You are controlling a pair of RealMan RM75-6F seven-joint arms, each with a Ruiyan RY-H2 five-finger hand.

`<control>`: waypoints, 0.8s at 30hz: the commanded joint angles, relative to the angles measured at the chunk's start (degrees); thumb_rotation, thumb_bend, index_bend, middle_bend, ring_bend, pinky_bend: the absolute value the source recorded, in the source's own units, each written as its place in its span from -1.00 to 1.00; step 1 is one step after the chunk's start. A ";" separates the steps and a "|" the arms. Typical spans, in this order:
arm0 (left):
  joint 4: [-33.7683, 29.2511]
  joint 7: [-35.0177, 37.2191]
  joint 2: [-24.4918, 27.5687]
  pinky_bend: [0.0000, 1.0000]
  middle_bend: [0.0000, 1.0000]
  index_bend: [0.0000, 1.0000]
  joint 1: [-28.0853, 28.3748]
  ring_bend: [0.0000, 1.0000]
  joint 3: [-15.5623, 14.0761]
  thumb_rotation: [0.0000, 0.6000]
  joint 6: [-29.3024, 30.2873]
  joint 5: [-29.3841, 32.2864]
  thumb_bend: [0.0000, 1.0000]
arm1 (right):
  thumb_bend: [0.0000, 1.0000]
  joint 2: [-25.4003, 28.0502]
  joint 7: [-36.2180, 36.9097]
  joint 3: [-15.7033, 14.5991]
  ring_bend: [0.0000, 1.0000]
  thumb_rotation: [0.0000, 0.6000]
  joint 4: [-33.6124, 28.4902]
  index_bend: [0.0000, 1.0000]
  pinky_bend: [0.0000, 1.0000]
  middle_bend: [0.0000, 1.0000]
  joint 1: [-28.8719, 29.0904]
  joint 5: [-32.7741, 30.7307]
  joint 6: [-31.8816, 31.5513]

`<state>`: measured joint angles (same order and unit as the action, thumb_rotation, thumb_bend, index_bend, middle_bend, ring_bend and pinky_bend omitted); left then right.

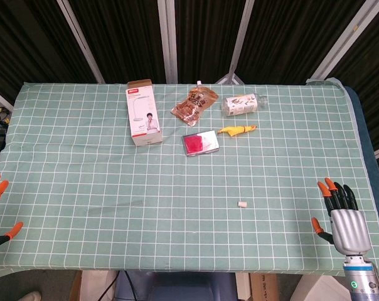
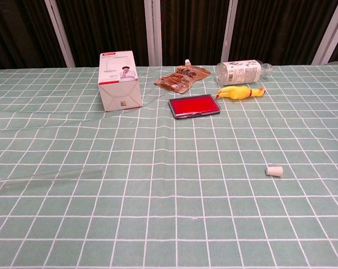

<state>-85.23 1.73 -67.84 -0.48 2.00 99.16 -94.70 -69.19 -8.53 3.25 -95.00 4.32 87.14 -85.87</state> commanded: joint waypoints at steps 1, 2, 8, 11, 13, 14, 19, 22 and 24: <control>-0.01 -0.11 -0.01 -1.00 -0.96 -0.91 0.04 -1.00 0.02 1.00 -0.19 0.13 -0.60 | -0.25 -0.03 0.06 -0.02 -1.00 1.00 0.03 -1.00 -1.00 -1.00 0.03 0.01 0.07; 0.00 -0.23 -0.04 -1.00 -0.96 -0.91 0.10 -1.00 0.04 1.00 -0.31 0.19 -0.60 | -0.25 -0.04 0.26 -0.02 -1.00 1.00 -0.03 -1.00 -1.00 -1.00 0.04 -0.03 0.14; -0.01 -0.85 -0.18 -1.00 -0.96 -0.89 0.45 -1.00 0.17 1.00 -1.22 0.70 -0.60 | -0.25 0.02 0.75 -0.07 -1.00 1.00 -0.13 -1.00 -1.00 -1.00 0.08 0.04 0.27; -0.83 -1.46 -0.12 -1.00 -0.95 -0.87 0.65 -1.00 -0.05 1.00 -2.47 1.30 -0.61 | -0.25 -0.07 0.56 -0.11 -1.00 1.00 -0.10 -1.00 -1.00 -1.00 0.15 0.01 0.44; -1.86 -2.38 -0.05 -1.00 -0.93 -0.85 0.87 -1.00 -0.12 1.00 -3.34 1.69 -0.61 | -0.25 -0.20 0.51 0.00 -1.00 1.00 -0.07 -1.00 -1.00 -1.00 0.27 -0.27 0.71; -2.36 -3.11 -0.03 -1.00 -0.91 -0.84 1.02 -1.00 -0.18 1.00 -3.89 1.88 -0.61 | -0.25 -0.26 0.54 0.09 -1.00 1.00 -0.03 -1.00 -1.00 -1.00 0.36 -0.51 0.93; -5.12 -7.20 0.17 -1.00 -0.78 -0.70 2.39 -1.00 -0.37 1.00 -8.02 3.46 -0.59 | -0.25 -0.56 0.54 0.28 -1.00 1.00 -0.10 -1.00 -1.00 -1.00 0.73 -1.00 1.63; -7.05 -10.05 0.31 -1.00 -0.69 -0.65 3.47 -1.00 -0.32 1.00 -10.39 4.15 -0.54 | -0.25 -0.73 0.10 0.15 -1.00 1.00 0.16 -1.00 -1.00 -1.00 0.88 -0.64 1.72; -8.27 -12.85 0.05 -1.00 -0.60 -0.56 4.41 -0.99 -0.41 1.00 -12.04 4.06 -0.49 | -0.25 -0.67 0.34 0.14 -1.00 1.00 0.08 -1.00 -1.00 -1.00 0.76 -0.69 1.55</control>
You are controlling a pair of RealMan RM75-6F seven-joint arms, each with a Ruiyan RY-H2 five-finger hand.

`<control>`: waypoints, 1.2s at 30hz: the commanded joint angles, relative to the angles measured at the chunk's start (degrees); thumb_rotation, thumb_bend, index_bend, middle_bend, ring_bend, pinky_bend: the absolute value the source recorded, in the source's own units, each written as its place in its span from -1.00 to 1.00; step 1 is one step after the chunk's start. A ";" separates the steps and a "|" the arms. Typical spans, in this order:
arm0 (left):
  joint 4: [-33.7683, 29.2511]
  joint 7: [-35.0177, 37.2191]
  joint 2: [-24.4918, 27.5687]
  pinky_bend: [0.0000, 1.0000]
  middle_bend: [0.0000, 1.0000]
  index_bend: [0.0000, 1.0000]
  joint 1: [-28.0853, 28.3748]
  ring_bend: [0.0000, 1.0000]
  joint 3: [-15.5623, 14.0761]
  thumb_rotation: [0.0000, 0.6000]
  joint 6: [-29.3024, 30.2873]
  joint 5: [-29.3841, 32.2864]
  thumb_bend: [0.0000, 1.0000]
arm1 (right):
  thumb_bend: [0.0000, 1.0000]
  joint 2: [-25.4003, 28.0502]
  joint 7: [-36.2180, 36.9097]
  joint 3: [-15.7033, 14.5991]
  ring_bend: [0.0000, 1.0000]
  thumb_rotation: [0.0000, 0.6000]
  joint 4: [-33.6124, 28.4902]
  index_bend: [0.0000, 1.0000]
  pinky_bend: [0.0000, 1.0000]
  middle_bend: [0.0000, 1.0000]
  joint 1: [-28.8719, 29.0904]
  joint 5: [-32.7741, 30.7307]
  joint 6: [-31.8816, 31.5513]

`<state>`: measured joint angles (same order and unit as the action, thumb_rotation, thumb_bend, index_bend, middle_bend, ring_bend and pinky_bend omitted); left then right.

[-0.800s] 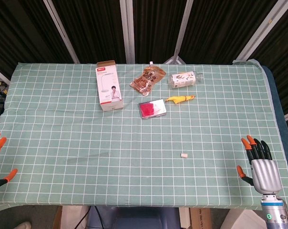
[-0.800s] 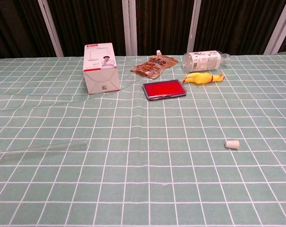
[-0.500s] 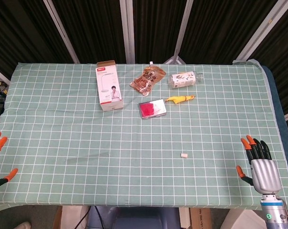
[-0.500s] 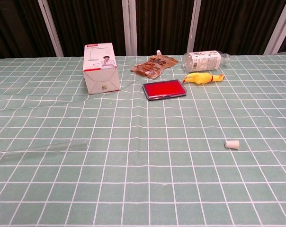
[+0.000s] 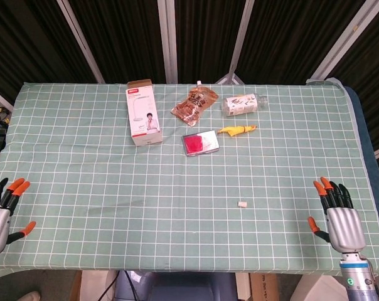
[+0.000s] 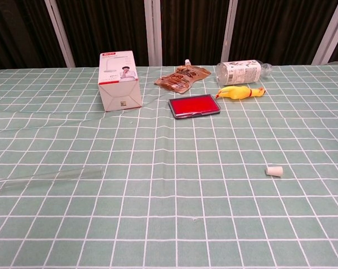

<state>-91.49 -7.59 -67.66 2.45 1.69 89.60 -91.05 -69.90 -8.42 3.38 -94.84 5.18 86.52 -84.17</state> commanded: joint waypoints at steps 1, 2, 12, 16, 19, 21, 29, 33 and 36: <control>-2.55 -4.51 -0.28 -1.00 -0.57 -0.53 1.71 -0.99 -0.14 1.00 -2.97 0.51 -0.47 | -0.25 0.11 0.39 0.04 -1.00 1.00 -0.16 -1.00 -1.00 -1.00 -0.18 -0.12 -0.29; -3.58 -5.98 -0.59 -1.00 -0.52 -0.47 2.07 -0.98 -0.39 1.00 -3.94 0.59 -0.43 | -0.25 0.20 0.57 0.05 -1.00 1.00 -0.25 -1.00 -1.00 -1.00 -0.28 -0.16 -0.43; -11.27 -22.45 -9.56 -1.00 -0.27 -0.36 5.24 -0.87 0.51 1.00 -10.26 6.09 -0.25 | -0.25 0.43 0.79 -0.01 -1.00 1.00 -0.69 -1.00 -1.00 -1.00 -0.41 -0.43 -0.40; -11.70 -30.20 -14.94 -1.00 -0.25 -0.34 6.38 -0.87 1.67 1.00 -11.46 10.27 -0.21 | -0.25 0.61 1.23 0.02 -1.00 1.00 -0.79 -1.00 -1.00 -1.00 -0.40 -0.64 -0.22; -10.96 -35.74 -19.16 -1.00 -0.25 -0.32 7.12 -0.86 2.50 1.00 -11.34 13.08 -0.20 | -0.25 0.79 1.57 -0.01 -1.00 1.00 -0.89 -1.00 -1.00 -1.00 -0.35 -0.75 0.01; -10.28 -38.16 -21.18 -1.00 -0.26 -0.28 7.56 -0.85 2.93 1.00 -11.19 14.36 -0.20 | -0.25 0.86 1.75 -0.01 -1.00 1.00 -0.91 -1.00 -1.00 -1.00 -0.33 -0.77 0.09; -7.76 -43.54 -28.21 -1.00 -0.22 -0.27 9.73 -0.84 6.34 1.00 -10.31 20.39 -0.19 | -0.25 1.29 2.23 -0.29 -1.00 1.00 -1.25 -1.00 -1.00 -1.00 -0.21 -0.61 0.57; -6.37 -45.09 -30.43 -1.00 -0.20 -0.27 10.74 -0.84 7.28 1.00 -10.19 22.81 -0.17 | -0.25 1.29 2.29 -0.29 -1.00 1.00 -1.32 -1.00 -1.00 -1.00 -0.21 -0.68 0.61; -5.48 -45.96 -31.85 -1.00 -0.21 -0.26 11.41 -0.84 7.55 1.00 -9.97 24.17 -0.16 | -0.25 1.32 2.40 -0.24 -1.00 1.00 -1.38 -1.00 -1.00 -1.00 -0.20 -0.78 0.62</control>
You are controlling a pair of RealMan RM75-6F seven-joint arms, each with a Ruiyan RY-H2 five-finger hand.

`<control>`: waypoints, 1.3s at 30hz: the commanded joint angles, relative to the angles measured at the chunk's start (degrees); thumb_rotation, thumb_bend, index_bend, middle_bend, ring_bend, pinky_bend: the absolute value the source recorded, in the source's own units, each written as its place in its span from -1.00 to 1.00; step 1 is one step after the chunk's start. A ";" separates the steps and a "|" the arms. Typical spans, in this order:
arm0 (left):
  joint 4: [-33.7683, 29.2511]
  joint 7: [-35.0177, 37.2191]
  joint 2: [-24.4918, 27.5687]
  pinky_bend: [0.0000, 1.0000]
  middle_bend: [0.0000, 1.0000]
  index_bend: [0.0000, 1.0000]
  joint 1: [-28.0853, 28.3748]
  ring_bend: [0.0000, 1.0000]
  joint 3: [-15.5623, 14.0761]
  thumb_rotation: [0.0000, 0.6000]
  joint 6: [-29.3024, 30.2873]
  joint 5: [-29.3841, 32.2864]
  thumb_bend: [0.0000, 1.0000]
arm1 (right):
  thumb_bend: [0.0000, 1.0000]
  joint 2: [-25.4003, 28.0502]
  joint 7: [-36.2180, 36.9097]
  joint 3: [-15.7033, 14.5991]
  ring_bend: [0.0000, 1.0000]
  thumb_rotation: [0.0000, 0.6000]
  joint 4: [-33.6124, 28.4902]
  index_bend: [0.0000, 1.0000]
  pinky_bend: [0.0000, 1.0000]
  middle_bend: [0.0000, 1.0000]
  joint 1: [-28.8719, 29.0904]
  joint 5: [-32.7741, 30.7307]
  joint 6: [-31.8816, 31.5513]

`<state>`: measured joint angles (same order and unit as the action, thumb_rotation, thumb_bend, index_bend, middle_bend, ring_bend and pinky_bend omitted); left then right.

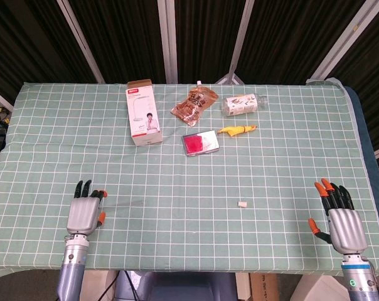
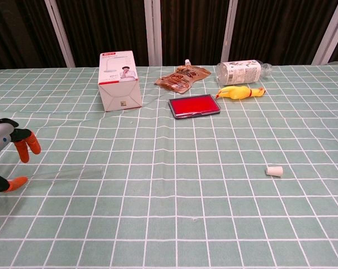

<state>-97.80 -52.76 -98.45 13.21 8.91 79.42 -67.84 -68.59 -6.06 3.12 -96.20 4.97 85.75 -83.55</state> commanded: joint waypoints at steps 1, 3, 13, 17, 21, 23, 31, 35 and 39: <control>1.06 -0.99 -1.32 -1.00 -0.21 -0.25 0.78 -0.84 0.30 1.00 0.28 1.16 -0.16 | -0.25 0.01 0.07 0.02 -1.00 1.00 -0.03 -1.00 -1.00 -1.00 0.01 -0.03 0.01; 1.72 -1.53 -1.95 -1.00 -0.22 -0.23 1.05 -0.84 0.18 1.00 0.47 1.65 -0.16 | -0.25 0.03 0.09 -0.01 -1.00 1.00 -0.07 -1.00 -1.00 -1.00 0.02 -0.04 0.07; 3.29 -3.31 -3.99 -1.00 -0.19 -0.21 2.30 -0.81 0.39 1.00 1.28 5.15 -0.16 | -0.25 0.17 0.53 -0.08 -1.00 1.00 -0.21 -1.00 -1.00 -1.00 0.04 0.11 0.07; 3.69 -3.84 -4.60 -1.00 -0.19 -0.21 2.75 -0.81 0.18 1.00 1.41 6.26 -0.16 | -0.25 0.23 0.61 -0.10 -1.00 1.00 -0.19 -1.00 -1.00 -1.00 0.03 0.22 0.02; 4.13 -4.41 -5.35 -1.00 -0.16 -0.21 3.22 -0.81 0.15 1.00 1.60 7.59 -0.15 | -0.25 0.26 0.79 -0.13 -1.00 1.00 -0.23 -1.00 -1.00 -1.00 -0.02 0.23 -0.06; 4.32 -4.53 -5.61 -1.00 -0.14 -0.20 3.47 -0.79 0.16 1.00 1.70 8.06 -0.14 | -0.25 0.31 0.92 -0.11 -1.00 1.00 -0.27 -1.00 -1.00 -1.00 -0.07 0.20 -0.13; 4.86 -3.28 -5.86 -1.00 -0.04 -0.12 4.06 -0.75 -0.32 1.00 2.15 8.19 -0.01 | -0.25 0.28 0.95 -0.08 -1.00 1.00 -0.22 -1.00 -1.00 -1.00 -0.07 0.19 -0.17; 5.11 -2.61 -5.68 -1.00 -0.04 -0.12 4.22 -0.75 -0.74 1.00 2.28 7.99 0.03 | -0.25 0.28 0.90 -0.08 -1.00 1.00 -0.23 -1.00 -1.00 -1.00 -0.11 0.12 -0.18; 4.96 -2.22 -5.41 -1.00 -0.04 -0.12 4.38 -0.75 -0.89 1.00 2.33 8.00 0.03 | -0.25 0.26 0.77 -0.10 -1.00 1.00 -0.24 -1.00 -1.00 -1.00 -0.11 0.13 -0.19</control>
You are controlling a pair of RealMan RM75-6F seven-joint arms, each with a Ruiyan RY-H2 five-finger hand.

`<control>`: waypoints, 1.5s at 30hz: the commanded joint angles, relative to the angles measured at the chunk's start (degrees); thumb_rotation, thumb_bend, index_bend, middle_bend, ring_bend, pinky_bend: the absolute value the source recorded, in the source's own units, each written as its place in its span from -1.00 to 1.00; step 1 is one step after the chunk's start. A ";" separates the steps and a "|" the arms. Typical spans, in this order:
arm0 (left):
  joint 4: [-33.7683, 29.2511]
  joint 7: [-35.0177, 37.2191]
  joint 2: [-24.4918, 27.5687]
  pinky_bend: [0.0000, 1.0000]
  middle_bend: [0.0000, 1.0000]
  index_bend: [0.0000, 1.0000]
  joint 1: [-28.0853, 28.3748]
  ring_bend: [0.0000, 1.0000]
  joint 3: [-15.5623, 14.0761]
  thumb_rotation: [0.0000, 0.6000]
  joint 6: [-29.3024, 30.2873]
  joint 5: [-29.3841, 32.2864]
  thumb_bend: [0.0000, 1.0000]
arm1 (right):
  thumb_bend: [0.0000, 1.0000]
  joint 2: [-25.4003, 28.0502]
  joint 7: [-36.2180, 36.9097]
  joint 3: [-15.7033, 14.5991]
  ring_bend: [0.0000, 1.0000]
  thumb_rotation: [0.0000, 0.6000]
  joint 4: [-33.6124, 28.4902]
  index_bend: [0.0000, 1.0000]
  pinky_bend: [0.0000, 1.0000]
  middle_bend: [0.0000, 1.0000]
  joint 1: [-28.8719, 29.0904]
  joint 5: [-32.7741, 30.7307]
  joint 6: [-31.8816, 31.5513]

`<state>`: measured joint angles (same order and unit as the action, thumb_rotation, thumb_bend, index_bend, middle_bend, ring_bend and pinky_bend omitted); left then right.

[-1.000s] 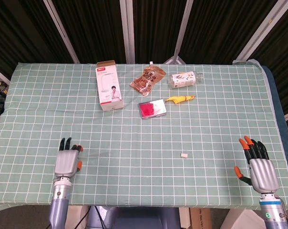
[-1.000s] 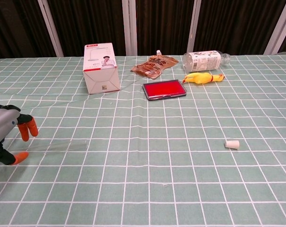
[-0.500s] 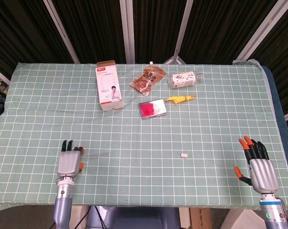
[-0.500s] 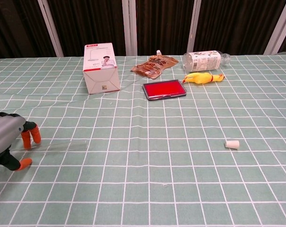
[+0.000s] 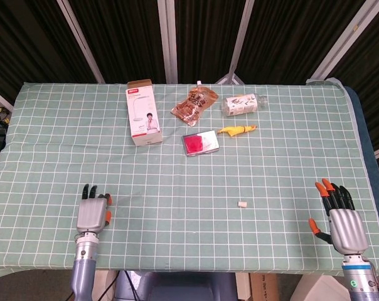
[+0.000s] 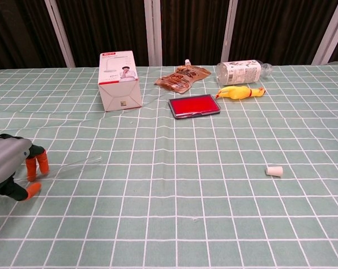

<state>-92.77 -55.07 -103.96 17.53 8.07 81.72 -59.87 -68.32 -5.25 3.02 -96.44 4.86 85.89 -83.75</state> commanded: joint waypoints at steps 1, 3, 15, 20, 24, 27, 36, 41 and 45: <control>-0.11 0.12 0.20 -1.00 -0.04 -0.11 0.13 -0.75 -0.06 1.00 0.05 0.09 0.03 | -0.25 -0.02 -0.09 -0.01 -1.00 1.00 -0.03 -1.00 -1.00 -1.00 -0.01 -0.01 0.00; -0.13 0.14 0.31 -1.00 -0.01 -0.09 0.24 -0.74 -0.07 1.00 0.09 0.25 0.04 | -0.25 -0.03 -0.11 0.00 -1.00 1.00 -0.03 -1.00 -1.00 -1.00 -0.02 0.00 -0.04; 2.29 6.99 1.55 -0.91 0.12 0.03 1.40 -0.66 -1.87 1.00 1.00 -8.10 0.26 | -0.25 0.07 0.02 0.03 -1.00 1.00 -0.03 -1.00 -1.00 -1.00 -0.03 -0.12 0.01; 5.23 12.69 4.61 -0.92 0.12 0.03 2.78 -0.66 -3.99 1.00 0.63 -16.40 0.27 | -0.25 0.00 -0.34 -0.04 -1.00 1.00 -0.01 -1.00 -1.00 -1.00 -0.02 -0.03 0.02; 8.71 18.67 7.60 -0.92 0.12 0.03 4.68 -0.66 -5.41 1.00 -0.43 -23.01 0.27 | -0.25 -0.13 -0.92 -0.09 -1.00 1.00 0.01 -1.00 -1.00 -1.00 0.12 0.03 0.25; 10.46 24.07 10.08 -0.92 0.12 0.03 6.46 -0.66 -5.68 1.00 -1.86 -26.57 0.27 | -0.25 -0.41 -2.02 0.18 -1.00 1.00 0.00 -1.00 -1.00 -1.00 0.33 -0.48 0.50; 13.04 35.95 15.68 -0.92 0.12 0.03 11.52 -0.65 -4.95 1.00 -4.41 -33.63 0.27 | -0.25 -1.38 -5.87 1.43 -1.00 1.00 -2.01 -1.00 -1.00 -1.00 1.96 -4.29 3.73; 14.47 41.21 17.44 -0.92 0.12 0.03 13.52 -0.66 -4.30 1.00 -5.69 -34.91 0.27 | -0.25 -2.71 -10.66 2.07 -1.00 1.00 -3.96 -0.87 -1.00 -1.00 4.00 -7.02 6.98; 14.79 44.48 18.54 -0.92 0.12 0.03 14.70 -0.66 -3.63 1.00 -6.11 -35.40 0.27 | -0.25 -4.82 -15.04 2.63 -1.00 1.00 -5.21 -0.70 -1.00 -0.99 6.05 -9.17 9.52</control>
<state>-78.29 -11.53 -86.05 31.58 4.05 75.97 -94.88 -71.90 -18.30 5.21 -100.79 9.66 78.06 -75.68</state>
